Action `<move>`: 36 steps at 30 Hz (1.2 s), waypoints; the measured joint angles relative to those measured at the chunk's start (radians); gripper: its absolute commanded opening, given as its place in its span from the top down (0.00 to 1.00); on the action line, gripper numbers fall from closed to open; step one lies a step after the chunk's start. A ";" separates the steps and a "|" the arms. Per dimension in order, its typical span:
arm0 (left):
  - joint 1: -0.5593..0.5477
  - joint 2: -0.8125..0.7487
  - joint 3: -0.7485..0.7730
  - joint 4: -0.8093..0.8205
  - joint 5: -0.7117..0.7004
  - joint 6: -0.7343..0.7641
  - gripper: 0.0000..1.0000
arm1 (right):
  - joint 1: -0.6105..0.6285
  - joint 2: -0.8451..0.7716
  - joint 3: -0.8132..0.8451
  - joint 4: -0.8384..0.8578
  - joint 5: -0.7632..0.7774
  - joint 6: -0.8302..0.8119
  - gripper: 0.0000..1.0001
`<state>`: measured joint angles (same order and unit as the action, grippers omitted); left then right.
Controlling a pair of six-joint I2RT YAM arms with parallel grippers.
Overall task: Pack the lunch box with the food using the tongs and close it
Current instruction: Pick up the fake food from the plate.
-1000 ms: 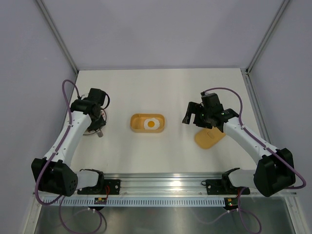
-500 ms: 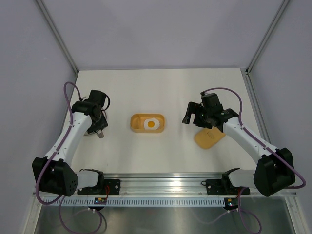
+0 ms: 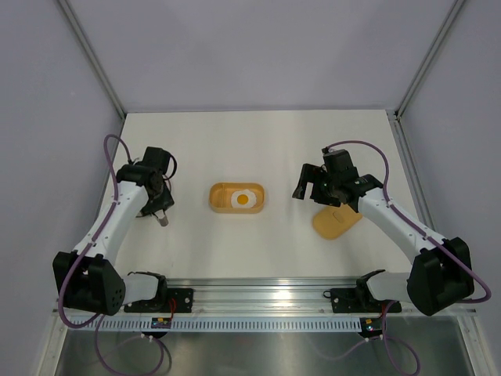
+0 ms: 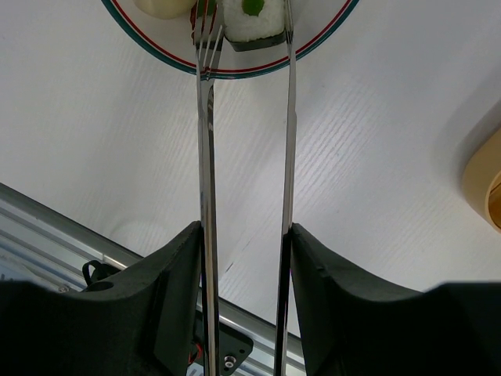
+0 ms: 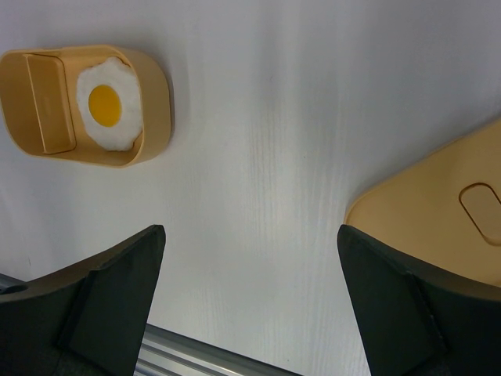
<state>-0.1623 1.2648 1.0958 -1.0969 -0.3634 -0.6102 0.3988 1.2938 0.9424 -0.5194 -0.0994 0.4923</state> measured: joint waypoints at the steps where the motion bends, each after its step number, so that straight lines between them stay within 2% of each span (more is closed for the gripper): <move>1: 0.001 0.000 -0.006 0.003 0.000 0.000 0.51 | 0.000 0.001 0.000 0.000 0.000 0.000 0.00; 36: 0.008 -0.039 -0.019 0.008 0.017 -0.001 0.49 | 0.000 0.016 0.000 0.001 -0.002 -0.003 0.00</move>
<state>-0.1543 1.2255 1.0771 -1.0889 -0.3466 -0.6113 0.3988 1.3094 0.9424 -0.5186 -0.1017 0.4889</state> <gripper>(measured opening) 0.504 0.993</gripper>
